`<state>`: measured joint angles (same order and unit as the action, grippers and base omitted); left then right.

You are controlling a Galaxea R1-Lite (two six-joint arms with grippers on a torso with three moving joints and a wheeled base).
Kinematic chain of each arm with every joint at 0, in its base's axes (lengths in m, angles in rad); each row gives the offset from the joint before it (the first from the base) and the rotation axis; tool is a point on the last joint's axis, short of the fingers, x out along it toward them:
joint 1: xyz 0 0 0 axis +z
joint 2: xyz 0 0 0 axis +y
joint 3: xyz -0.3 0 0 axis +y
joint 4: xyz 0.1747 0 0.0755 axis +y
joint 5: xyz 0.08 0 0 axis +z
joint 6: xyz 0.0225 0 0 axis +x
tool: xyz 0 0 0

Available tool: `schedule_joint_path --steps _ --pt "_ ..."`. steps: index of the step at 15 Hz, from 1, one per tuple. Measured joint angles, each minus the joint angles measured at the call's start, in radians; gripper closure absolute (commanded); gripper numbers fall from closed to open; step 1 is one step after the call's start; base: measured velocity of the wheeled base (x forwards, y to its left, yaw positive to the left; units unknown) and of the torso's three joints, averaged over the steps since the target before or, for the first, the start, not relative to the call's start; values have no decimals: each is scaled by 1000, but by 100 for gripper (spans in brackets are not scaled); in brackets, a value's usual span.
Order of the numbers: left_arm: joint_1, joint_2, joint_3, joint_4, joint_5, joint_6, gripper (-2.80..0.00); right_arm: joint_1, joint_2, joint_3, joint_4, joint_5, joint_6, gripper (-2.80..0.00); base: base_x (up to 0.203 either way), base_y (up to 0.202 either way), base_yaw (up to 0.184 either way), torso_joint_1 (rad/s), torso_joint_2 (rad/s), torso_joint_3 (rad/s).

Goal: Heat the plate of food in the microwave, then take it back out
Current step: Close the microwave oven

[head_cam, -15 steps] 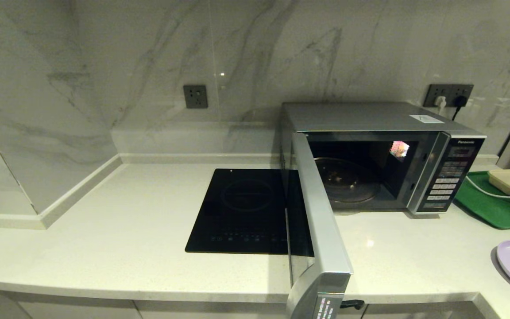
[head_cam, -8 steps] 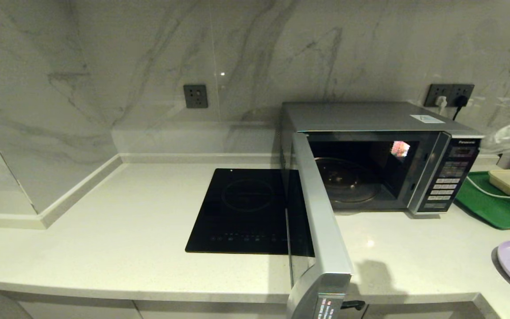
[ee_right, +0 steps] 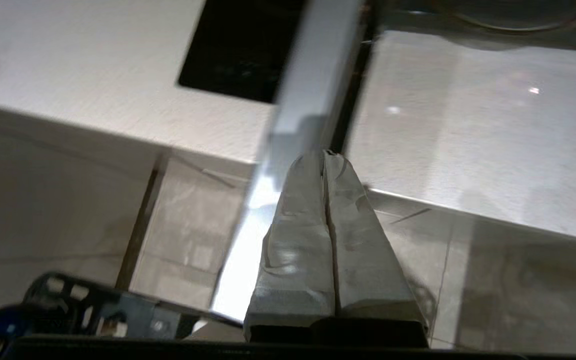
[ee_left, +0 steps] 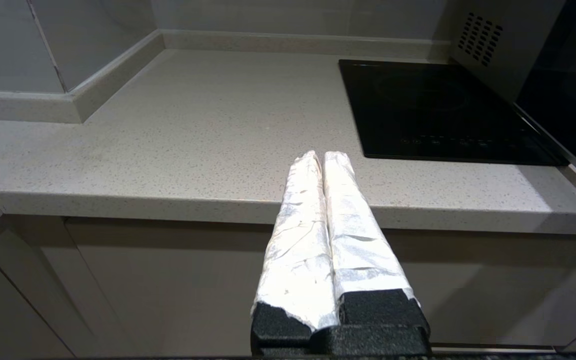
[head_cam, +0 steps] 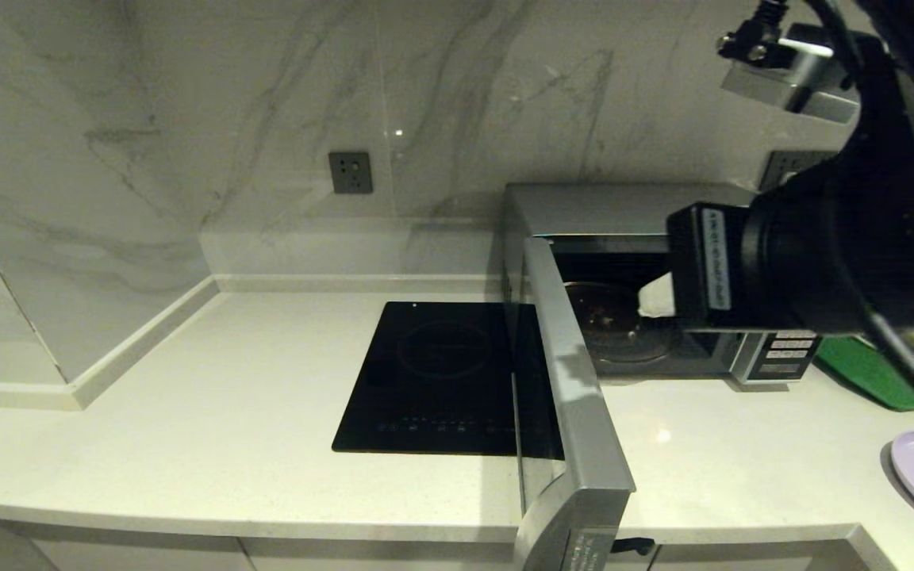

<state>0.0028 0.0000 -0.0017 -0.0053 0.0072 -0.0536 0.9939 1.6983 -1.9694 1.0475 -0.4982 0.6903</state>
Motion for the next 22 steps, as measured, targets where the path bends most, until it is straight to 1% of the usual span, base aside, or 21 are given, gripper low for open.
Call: schedule_joint_path --steps 3,5,8,11,18,22 --pt "0 0 0 0 0 1 0 100 43 -9 -9 -1 2 0 0 0 0 0 0 0" --pt "0 0 0 0 0 1 0 129 65 -9 -9 0 5 0 0 0 0 0 0 0" --pt "0 0 0 0 0 1 0 140 89 -9 -7 6 33 0 0 0 0 0 0 0" --pt "0 0 0 0 0 1 0 145 109 -8 -7 11 39 0 0 0 0 0 0 0" --pt "0 0 0 0 0 0 0 149 149 -8 -9 56 57 0 0 0 0 0 0 0" --pt "0 0 0 0 0 0 0 147 166 -4 -8 66 93 0 0 0 0 0 0 0"
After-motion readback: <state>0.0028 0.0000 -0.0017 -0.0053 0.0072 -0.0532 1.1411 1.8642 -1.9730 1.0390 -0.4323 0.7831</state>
